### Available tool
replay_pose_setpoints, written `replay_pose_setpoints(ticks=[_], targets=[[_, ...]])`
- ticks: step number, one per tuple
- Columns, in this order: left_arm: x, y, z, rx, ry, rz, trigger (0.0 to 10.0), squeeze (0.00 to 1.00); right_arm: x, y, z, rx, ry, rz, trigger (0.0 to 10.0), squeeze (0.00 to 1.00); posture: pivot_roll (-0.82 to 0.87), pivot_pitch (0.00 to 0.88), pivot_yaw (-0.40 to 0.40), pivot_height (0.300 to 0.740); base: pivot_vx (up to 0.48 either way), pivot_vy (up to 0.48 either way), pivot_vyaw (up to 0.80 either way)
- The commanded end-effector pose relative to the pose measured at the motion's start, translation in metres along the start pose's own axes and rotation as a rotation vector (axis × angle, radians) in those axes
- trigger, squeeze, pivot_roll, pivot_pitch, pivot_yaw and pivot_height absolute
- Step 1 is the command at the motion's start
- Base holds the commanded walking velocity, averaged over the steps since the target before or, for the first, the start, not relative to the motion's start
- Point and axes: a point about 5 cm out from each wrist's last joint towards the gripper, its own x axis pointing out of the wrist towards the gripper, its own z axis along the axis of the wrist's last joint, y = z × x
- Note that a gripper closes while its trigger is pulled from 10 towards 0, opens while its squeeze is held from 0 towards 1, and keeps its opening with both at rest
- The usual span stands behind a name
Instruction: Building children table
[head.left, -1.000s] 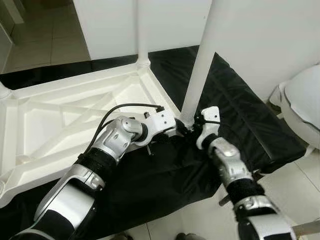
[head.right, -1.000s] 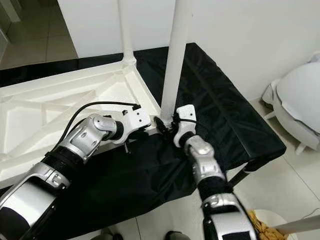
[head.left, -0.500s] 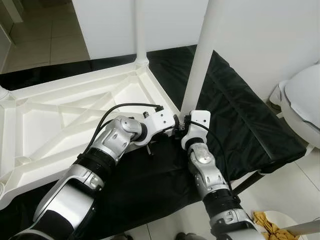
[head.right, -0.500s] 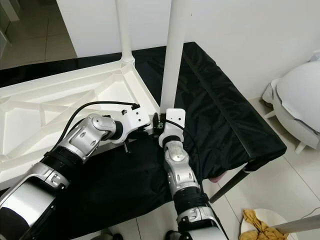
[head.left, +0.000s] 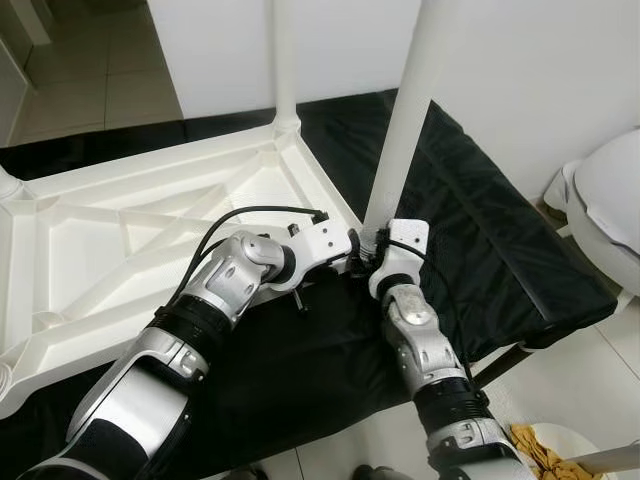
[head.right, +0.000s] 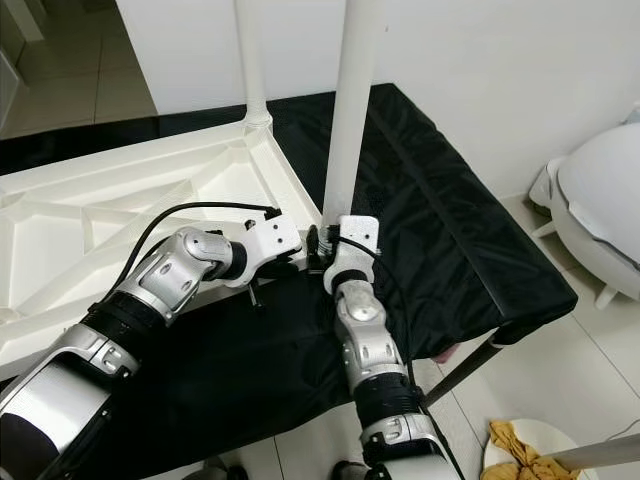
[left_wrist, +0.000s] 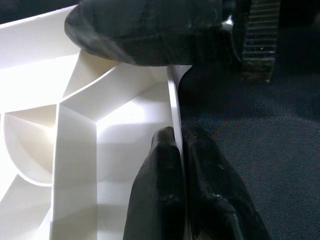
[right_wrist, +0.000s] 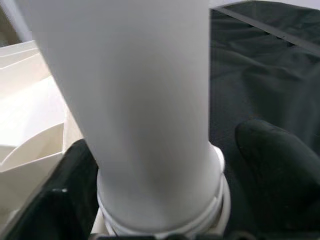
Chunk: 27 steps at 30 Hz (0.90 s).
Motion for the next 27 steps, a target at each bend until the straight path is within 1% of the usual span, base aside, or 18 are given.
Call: replay_pose_setpoints(ticks=[1, 2, 3, 4, 5, 7, 8, 10, 11, 12, 13, 16, 17, 18, 19, 20, 23, 27], targets=[[0.0, -0.004, -0.002, 0.046, 0.03, -0.053, 10.0, 0.0, -0.003, -0.015, -0.008, 0.001, 0.03, -0.037, 10.0, 1.0, -0.07, 0.095, 0.065, 0.74, 0.0, 0.0, 0.0], [0.001, -0.005, -0.001, 0.047, 0.029, -0.055, 10.0, 0.0, -0.001, -0.018, -0.003, -0.013, 0.007, 0.026, 10.0, 1.0, -0.08, 0.098, 0.066, 0.74, 0.0, 0.0, 0.0], [0.001, -0.005, -0.001, 0.047, 0.029, -0.055, 10.0, 0.0, -0.001, -0.018, -0.003, -0.013, 0.007, 0.026, 10.0, 1.0, -0.08, 0.098, 0.066, 0.74, 0.0, 0.0, 0.0], [0.001, -0.005, -0.001, 0.046, 0.027, -0.057, 10.0, 0.0, 0.001, -0.021, 0.001, -0.034, -0.012, 0.098, 10.0, 0.0, -0.07, 0.097, 0.064, 0.74, 0.0, 0.0, 0.0], [0.001, -0.005, -0.001, 0.046, 0.027, -0.057, 10.0, 0.0, 0.001, -0.021, 0.001, -0.034, -0.012, 0.098, 10.0, 0.0, -0.07, 0.097, 0.064, 0.74, 0.0, 0.0, 0.0], [0.001, -0.005, -0.001, 0.045, 0.024, -0.057, 10.0, 0.0, 0.006, -0.026, 0.007, -0.046, -0.019, 0.229, 10.0, 0.0, -0.07, 0.092, 0.057, 0.74, 0.0, 0.0, 0.0], [0.001, -0.005, -0.001, 0.045, 0.024, -0.057, 10.0, 0.0, 0.006, -0.026, 0.007, -0.046, -0.019, 0.229, 10.0, 0.0, -0.07, 0.092, 0.057, 0.74, 0.0, 0.0, 0.0], [0.001, -0.005, -0.001, 0.042, 0.022, -0.054, 10.0, 0.0, 0.01, -0.031, 0.007, -0.054, 0.007, 0.311, 10.0, 0.0, -0.07, 0.091, 0.052, 0.74, 0.0, 0.0, 0.0], [0.001, -0.005, -0.001, 0.042, 0.022, -0.054, 10.0, 0.0, 0.01, -0.031, 0.007, -0.054, 0.007, 0.311, 10.0, 0.0, -0.07, 0.091, 0.052, 0.74, 0.0, 0.0, 0.0], [0.001, -0.006, -0.001, 0.04, 0.022, -0.054, 10.0, 0.0, 0.011, -0.032, 0.006, -0.044, 0.026, 0.346, 10.0, 0.0, -0.07, 0.092, 0.052, 0.74, 0.0, 0.0, 0.0], [0.001, -0.006, -0.001, 0.039, 0.021, -0.054, 10.0, 0.0, 0.011, -0.032, 0.005, -0.058, 0.035, 0.387, 10.0, 0.0, -0.06, 0.091, 0.053, 0.74, 0.0, 0.0, 0.0], [0.002, -0.007, -0.001, 0.037, 0.018, -0.057, 10.0, 0.0, 0.011, -0.033, 0.003, -0.073, 0.043, 0.424, 10.0, 0.0, -0.06, 0.093, 0.052, 0.74, 0.0, 0.0, 0.0], [0.002, -0.008, -0.001, 0.036, 0.018, -0.059, 10.0, 0.0, 0.01, -0.032, 0.002, -0.089, 0.045, 0.474, 10.0, 0.0, -0.06, 0.091, 0.054, 0.74, 0.0, 0.0, 0.0], [0.002, -0.008, -0.001, 0.036, 0.018, -0.059, 10.0, 0.0, 0.01, -0.032, 0.002, -0.089, 0.045, 0.474, 10.0, 0.0, -0.06, 0.091, 0.054, 0.74, 0.0, 0.0, 0.0], [0.002, -0.009, -0.001, 0.035, 0.018, -0.06, 10.0, 0.0, 0.009, -0.032, 0.002, -0.106, 0.045, 0.515, 10.0, 0.0, -0.06, 0.093, 0.055, 0.74, 0.0, 0.0, 0.0], [0.002, -0.009, -0.001, 0.035, 0.018, -0.06, 10.0, 0.0, 0.009, -0.032, 0.002, -0.106, 0.045, 0.515, 10.0, 0.0, -0.06, 0.093, 0.055, 0.74, 0.0, 0.0, 0.0], [0.002, -0.011, -0.001, 0.038, 0.017, -0.068, 10.0, 0.0, 0.008, -0.033, 0.0, -0.104, 0.059, 0.603, 10.0, 0.0, -0.06, 0.093, 0.059, 0.74, 0.0, 0.0, 0.0], [0.003, -0.012, -0.001, 0.04, 0.018, -0.072, 10.0, 0.0, 0.007, -0.034, -0.001, -0.112, 0.065, 0.637, 10.0, 0.0, -0.05, 0.089, 0.059, 0.74, 0.0, 0.0, 0.0]])
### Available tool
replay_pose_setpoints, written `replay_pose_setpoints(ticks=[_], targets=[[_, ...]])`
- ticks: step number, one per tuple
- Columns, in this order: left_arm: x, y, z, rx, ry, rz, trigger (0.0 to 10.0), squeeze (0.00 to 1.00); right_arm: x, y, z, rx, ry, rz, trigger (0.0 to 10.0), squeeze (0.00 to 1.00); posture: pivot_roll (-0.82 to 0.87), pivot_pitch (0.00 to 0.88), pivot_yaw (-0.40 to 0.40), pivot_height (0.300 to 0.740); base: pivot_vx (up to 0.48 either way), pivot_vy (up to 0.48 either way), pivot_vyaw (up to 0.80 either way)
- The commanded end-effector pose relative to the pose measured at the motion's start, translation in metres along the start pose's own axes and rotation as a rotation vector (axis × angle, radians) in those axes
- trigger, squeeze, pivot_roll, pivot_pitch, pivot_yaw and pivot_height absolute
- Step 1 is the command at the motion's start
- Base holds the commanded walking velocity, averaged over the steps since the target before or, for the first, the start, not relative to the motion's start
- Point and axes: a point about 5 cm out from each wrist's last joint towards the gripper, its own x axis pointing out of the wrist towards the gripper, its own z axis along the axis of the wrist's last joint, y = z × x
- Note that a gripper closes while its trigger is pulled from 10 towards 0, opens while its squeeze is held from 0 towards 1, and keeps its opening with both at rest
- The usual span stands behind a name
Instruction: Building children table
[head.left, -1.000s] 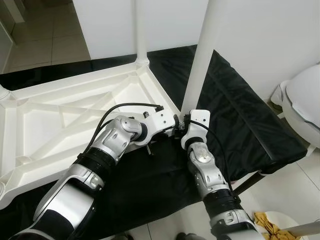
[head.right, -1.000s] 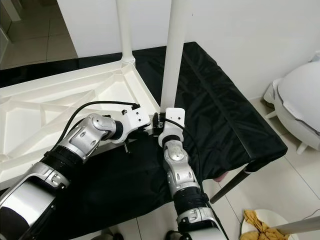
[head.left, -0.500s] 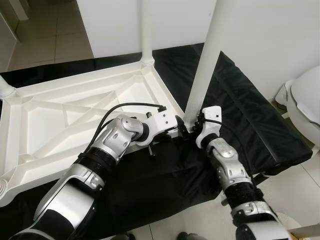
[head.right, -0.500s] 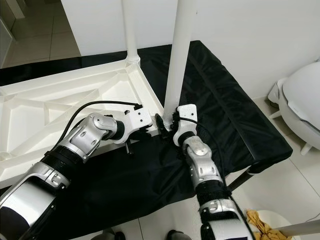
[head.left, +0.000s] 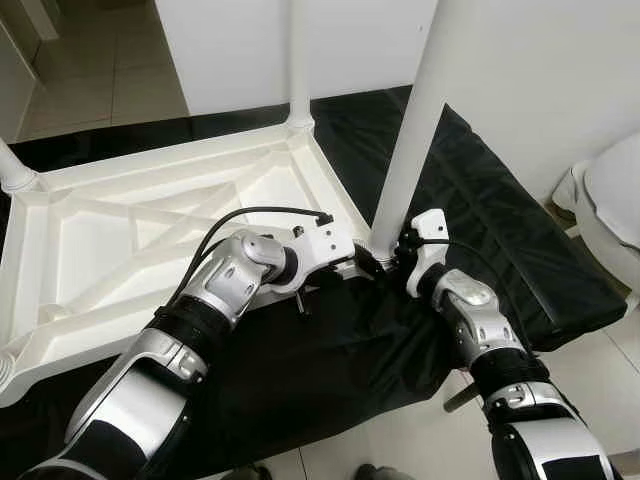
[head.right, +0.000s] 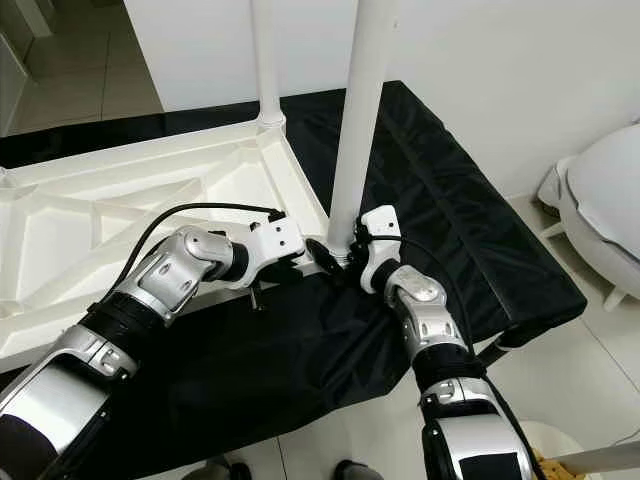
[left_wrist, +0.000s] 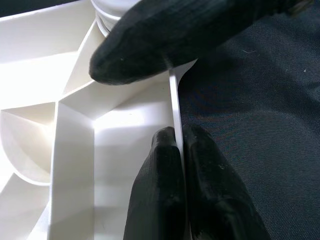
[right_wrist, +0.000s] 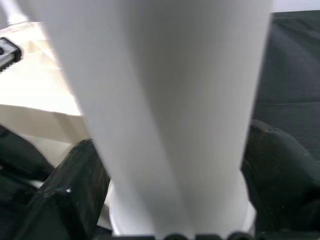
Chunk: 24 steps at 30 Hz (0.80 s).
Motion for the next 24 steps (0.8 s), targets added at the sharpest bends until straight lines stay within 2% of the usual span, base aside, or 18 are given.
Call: replay_pose_setpoints(ticks=[1, 3, 10, 16, 19, 21, 24], targets=[[0.005, -0.008, -0.004, 0.023, 0.03, -0.03, 10.0, 0.0, 0.0, 0.003, -0.005, 0.011, 0.014, 0.028, 10.0, 0.0, -0.05, 0.089, 0.059, 0.74, 0.0, 0.0, 0.0], [0.005, -0.008, -0.003, 0.026, 0.031, -0.032, 10.0, 0.0, -0.001, 0.003, -0.006, 0.012, 0.026, 0.079, 0.0, 0.0, -0.05, 0.085, 0.063, 0.74, 0.0, 0.0, 0.0], [0.005, -0.009, -0.003, 0.034, 0.032, -0.04, 10.0, 0.0, -0.004, 0.003, -0.01, 0.019, 0.031, 0.104, 0.0, 0.0, -0.06, 0.072, 0.067, 0.74, 0.0, 0.0, 0.0], [0.005, -0.008, -0.003, 0.043, 0.035, -0.042, 10.0, 0.0, -0.011, 0.002, -0.027, 0.078, 0.09, -0.055, 0.0, 0.0, -0.07, 0.064, 0.065, 0.74, 0.0, 0.0, 0.0], [0.005, -0.008, -0.003, 0.044, 0.036, -0.042, 10.0, 0.0, -0.011, 0.002, -0.03, 0.081, 0.096, -0.087, 0.0, 0.0, -0.07, 0.064, 0.065, 0.74, 0.0, 0.0, 0.0], [0.005, -0.007, -0.003, 0.046, 0.037, -0.039, 10.0, 0.0, -0.011, 0.006, -0.035, 0.092, 0.102, -0.174, 0.0, 0.0, -0.07, 0.066, 0.065, 0.74, 0.0, 0.0, 0.0], [0.005, -0.006, -0.003, 0.048, 0.037, -0.039, 10.0, 0.0, -0.011, 0.008, -0.036, 0.109, 0.097, -0.232, 0.0, 0.0, -0.08, 0.067, 0.067, 0.74, 0.0, 0.0, 0.0]])
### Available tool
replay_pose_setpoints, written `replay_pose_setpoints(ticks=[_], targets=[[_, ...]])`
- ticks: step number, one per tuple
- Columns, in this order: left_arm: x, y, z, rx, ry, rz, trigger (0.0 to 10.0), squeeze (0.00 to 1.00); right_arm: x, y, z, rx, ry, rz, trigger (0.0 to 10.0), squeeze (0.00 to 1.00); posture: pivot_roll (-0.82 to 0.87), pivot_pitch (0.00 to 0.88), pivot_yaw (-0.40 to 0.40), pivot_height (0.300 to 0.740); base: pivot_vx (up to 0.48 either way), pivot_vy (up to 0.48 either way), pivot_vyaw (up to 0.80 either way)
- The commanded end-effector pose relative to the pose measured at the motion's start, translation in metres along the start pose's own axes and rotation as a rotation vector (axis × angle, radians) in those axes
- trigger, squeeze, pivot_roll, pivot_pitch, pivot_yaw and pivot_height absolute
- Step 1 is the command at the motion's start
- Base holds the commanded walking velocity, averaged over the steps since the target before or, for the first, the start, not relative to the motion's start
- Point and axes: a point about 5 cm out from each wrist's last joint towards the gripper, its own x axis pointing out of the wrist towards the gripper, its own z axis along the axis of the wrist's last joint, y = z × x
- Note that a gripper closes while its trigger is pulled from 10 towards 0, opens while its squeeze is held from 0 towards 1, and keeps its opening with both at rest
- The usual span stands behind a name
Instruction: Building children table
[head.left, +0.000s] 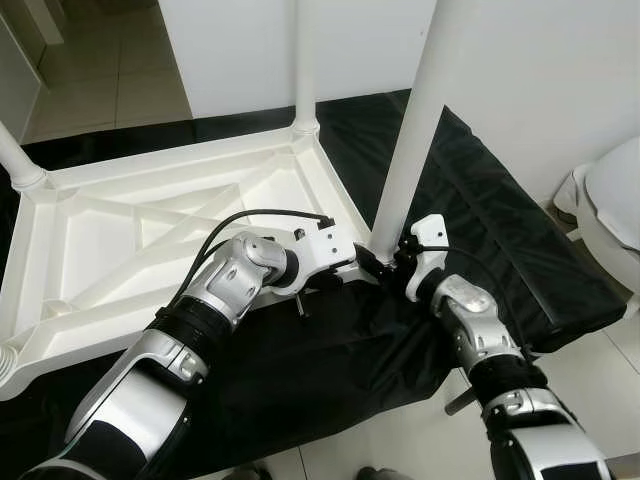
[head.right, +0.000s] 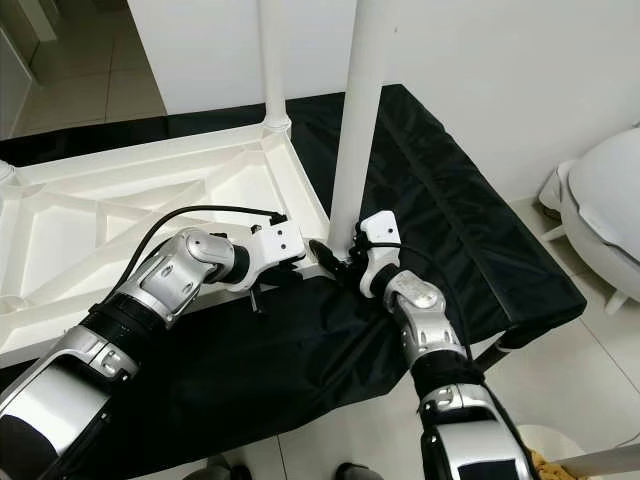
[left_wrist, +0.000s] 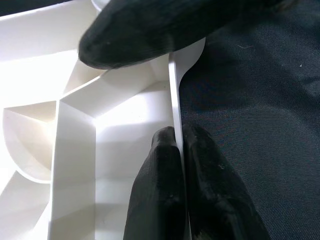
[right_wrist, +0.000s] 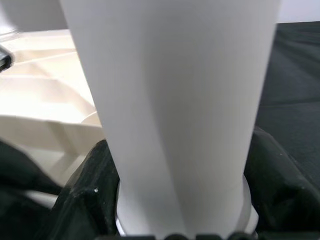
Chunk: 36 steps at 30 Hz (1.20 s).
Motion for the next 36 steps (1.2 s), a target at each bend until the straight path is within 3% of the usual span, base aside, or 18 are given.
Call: replay_pose_setpoints(ticks=[1, 4, 17, 28, 29, 33, 34, 36], targets=[[0.003, -0.003, 0.0, 0.043, 0.019, -0.014, 10.0, 0.0, -0.01, -0.003, -0.026, 0.095, 0.106, -0.161, 0.0, 0.0, -0.08, 0.069, 0.069, 0.74, 0.0, 0.0, 0.0], [0.003, -0.002, 0.001, 0.043, 0.016, -0.013, 10.0, 0.0, -0.01, -0.003, -0.026, 0.151, 0.097, -0.286, 0.0, 0.0, -0.08, 0.069, 0.069, 0.74, 0.0, 0.0, 0.0], [0.004, -0.002, 0.001, 0.038, 0.012, -0.016, 10.0, 0.0, -0.018, 0.012, -0.027, 0.178, 0.099, -0.776, 0.0, 0.0, -0.1, 0.085, 0.068, 0.74, 0.0, 0.0, 0.0], [0.003, -0.001, 0.0, 0.035, 0.011, -0.009, 10.0, 0.0, -0.021, 0.018, -0.023, 0.14, 0.1, -0.821, 0.0, 0.0, -0.09, 0.082, 0.06, 0.74, 0.0, 0.0, 0.0], [0.002, -0.001, -0.001, 0.034, 0.014, -0.007, 10.0, 0.0, -0.023, 0.015, -0.024, 0.134, 0.103, -0.825, 10.0, 0.0, -0.09, 0.084, 0.06, 0.74, 0.0, 0.0, 0.0], [0.002, -0.001, -0.001, 0.033, 0.017, -0.006, 10.0, 0.0, -0.024, 0.012, -0.024, 0.128, 0.102, -0.83, 10.0, 0.0, -0.09, 0.083, 0.06, 0.74, 0.0, 0.0, 0.0], [0.002, 0.0, -0.001, 0.032, 0.018, -0.004, 10.0, 0.0, -0.025, 0.009, -0.023, 0.131, 0.095, -0.837, 10.0, 1.0, -0.09, 0.085, 0.058, 0.74, 0.0, 0.0, 0.0], [0.002, 0.0, -0.001, 0.031, 0.018, -0.002, 10.0, 0.0, -0.025, 0.005, -0.02, 0.126, 0.074, -0.825, 10.0, 1.0, -0.09, 0.086, 0.059, 0.74, 0.0, 0.0, 0.0]])
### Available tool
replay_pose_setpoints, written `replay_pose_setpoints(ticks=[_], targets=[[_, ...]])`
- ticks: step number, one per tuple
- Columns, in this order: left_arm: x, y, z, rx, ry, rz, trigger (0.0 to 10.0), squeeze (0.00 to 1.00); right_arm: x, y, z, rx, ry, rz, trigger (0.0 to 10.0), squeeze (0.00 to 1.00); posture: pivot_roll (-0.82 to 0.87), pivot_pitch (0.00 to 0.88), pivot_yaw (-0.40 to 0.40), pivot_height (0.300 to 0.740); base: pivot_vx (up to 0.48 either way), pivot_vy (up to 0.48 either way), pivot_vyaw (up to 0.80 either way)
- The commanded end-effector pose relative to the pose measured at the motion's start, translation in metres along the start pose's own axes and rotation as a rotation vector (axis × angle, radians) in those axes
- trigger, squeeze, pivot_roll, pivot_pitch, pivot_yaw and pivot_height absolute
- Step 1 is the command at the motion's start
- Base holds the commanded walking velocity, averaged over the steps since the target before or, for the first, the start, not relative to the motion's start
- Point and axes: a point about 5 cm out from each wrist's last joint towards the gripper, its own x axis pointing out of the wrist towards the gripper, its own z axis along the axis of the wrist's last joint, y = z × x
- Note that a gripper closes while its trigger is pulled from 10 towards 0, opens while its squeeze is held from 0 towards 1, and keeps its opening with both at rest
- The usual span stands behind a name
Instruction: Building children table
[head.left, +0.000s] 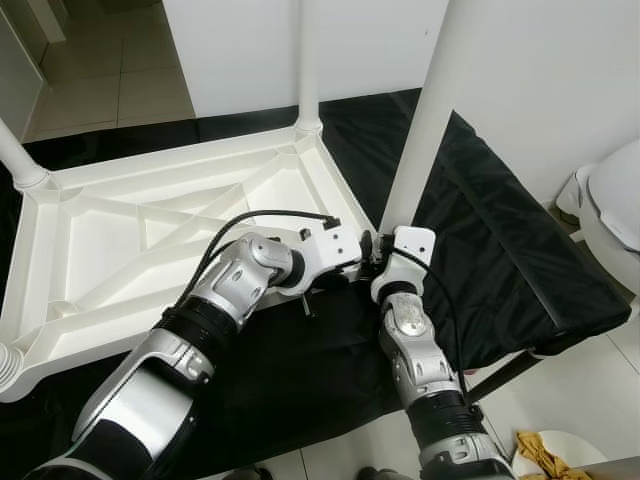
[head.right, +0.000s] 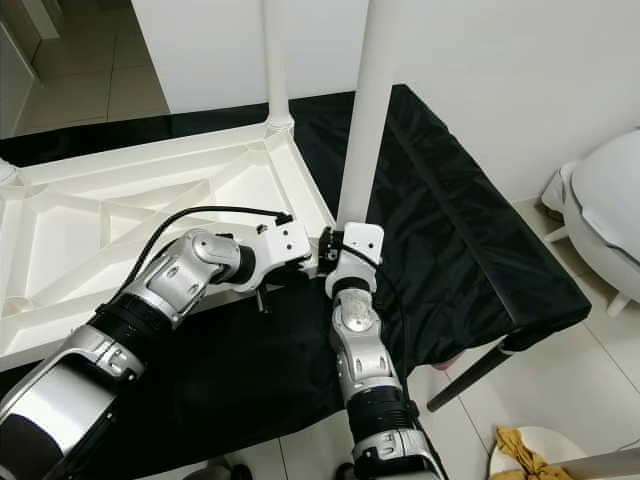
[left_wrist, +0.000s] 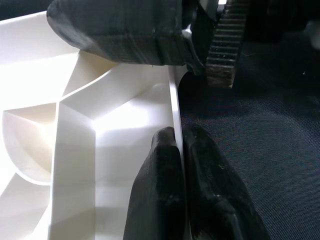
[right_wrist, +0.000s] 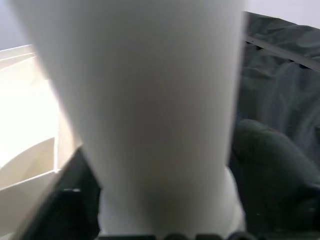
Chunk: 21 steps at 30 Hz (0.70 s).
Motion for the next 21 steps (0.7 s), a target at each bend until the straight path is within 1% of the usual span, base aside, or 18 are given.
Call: replay_pose_setpoints(ticks=[1, 4, 5, 6, 8, 9, 10, 11, 14, 15, 16, 18, 19, 21], targets=[[-0.003, 0.001, -0.006, 0.023, 0.04, -0.008, 10.0, 0.0, 0.003, -0.041, -0.014, -0.011, 0.063, -0.123, 10.0, 1.0, -0.09, 0.085, 0.058, 0.74, 0.0, 0.0, 0.0], [-0.003, 0.001, -0.006, 0.022, 0.04, -0.008, 10.0, 0.0, 0.005, -0.041, -0.011, -0.013, 0.05, -0.096, 10.0, 1.0, -0.09, 0.085, 0.058, 0.74, 0.0, 0.0, 0.0], [-0.003, 0.001, -0.006, 0.022, 0.038, -0.007, 10.0, 0.0, 0.009, -0.041, -0.008, -0.004, 0.041, -0.054, 10.0, 1.0, -0.09, 0.085, 0.058, 0.74, 0.0, 0.0, 0.0], [-0.003, 0.001, -0.006, 0.022, 0.038, -0.007, 10.0, 0.0, 0.009, -0.041, -0.008, -0.004, 0.041, -0.054, 10.0, 1.0, -0.09, 0.085, 0.058, 0.74, 0.0, 0.0, 0.0], [-0.003, 0.001, -0.006, 0.021, 0.038, -0.008, 10.0, 0.0, 0.015, -0.042, 0.0, -0.029, 0.006, 0.015, 10.0, 1.0, -0.08, 0.082, 0.06, 0.74, 0.0, 0.0, 0.0], [-0.003, 0.0, -0.006, 0.021, 0.038, -0.008, 10.0, 0.0, 0.018, -0.042, 0.003, -0.041, -0.006, 0.054, 10.0, 0.16, -0.08, 0.083, 0.059, 0.74, 0.0, 0.0, 0.0], [-0.003, 0.0, -0.006, 0.021, 0.038, -0.01, 10.0, 0.0, 0.02, -0.041, 0.005, -0.036, -0.003, 0.106, 10.0, 0.0, -0.08, 0.083, 0.059, 0.74, 0.0, 0.0, 0.0], [-0.003, 0.0, -0.006, 0.021, 0.038, -0.01, 10.0, 0.0, 0.02, -0.041, 0.005, -0.036, -0.003, 0.106, 10.0, 0.0, -0.08, 0.083, 0.059, 0.74, 0.0, 0.0, 0.0], [-0.003, 0.0, -0.007, 0.021, 0.04, -0.012, 10.0, 0.0, 0.026, -0.036, 0.009, -0.047, -0.006, 0.252, 10.0, 0.0, -0.08, 0.08, 0.06, 0.74, 0.0, 0.0, 0.0], [-0.003, 0.0, -0.006, 0.022, 0.04, -0.013, 10.0, 0.0, 0.027, -0.034, 0.01, -0.07, -0.011, 0.313, 10.0, 0.0, -0.08, 0.078, 0.061, 0.74, 0.0, 0.0, 0.0], [-0.003, 0.0, -0.006, 0.022, 0.04, -0.013, 10.0, 0.0, 0.027, -0.034, 0.01, -0.07, -0.011, 0.313, 10.0, 0.0, -0.08, 0.078, 0.061, 0.74, 0.0, 0.0, 0.0], [-0.003, 0.0, -0.005, 0.025, 0.038, -0.014, 10.0, 0.0, 0.027, -0.029, 0.009, -0.071, -0.003, 0.447, 10.0, 0.0, -0.07, 0.074, 0.063, 0.74, 0.0, 0.0, 0.0], [-0.003, 0.0, -0.005, 0.025, 0.038, -0.014, 10.0, 0.0, 0.027, -0.029, 0.009, -0.071, -0.003, 0.447, 10.0, 0.0, -0.07, 0.074, 0.063, 0.74, 0.0, 0.0, 0.0], [-0.002, 0.0, -0.005, 0.029, 0.038, -0.015, 10.0, 0.0, 0.025, -0.026, 0.007, -0.103, 0.006, 0.574, 10.0, 0.0, -0.07, 0.07, 0.064, 0.74, 0.0, 0.0, 0.0]])
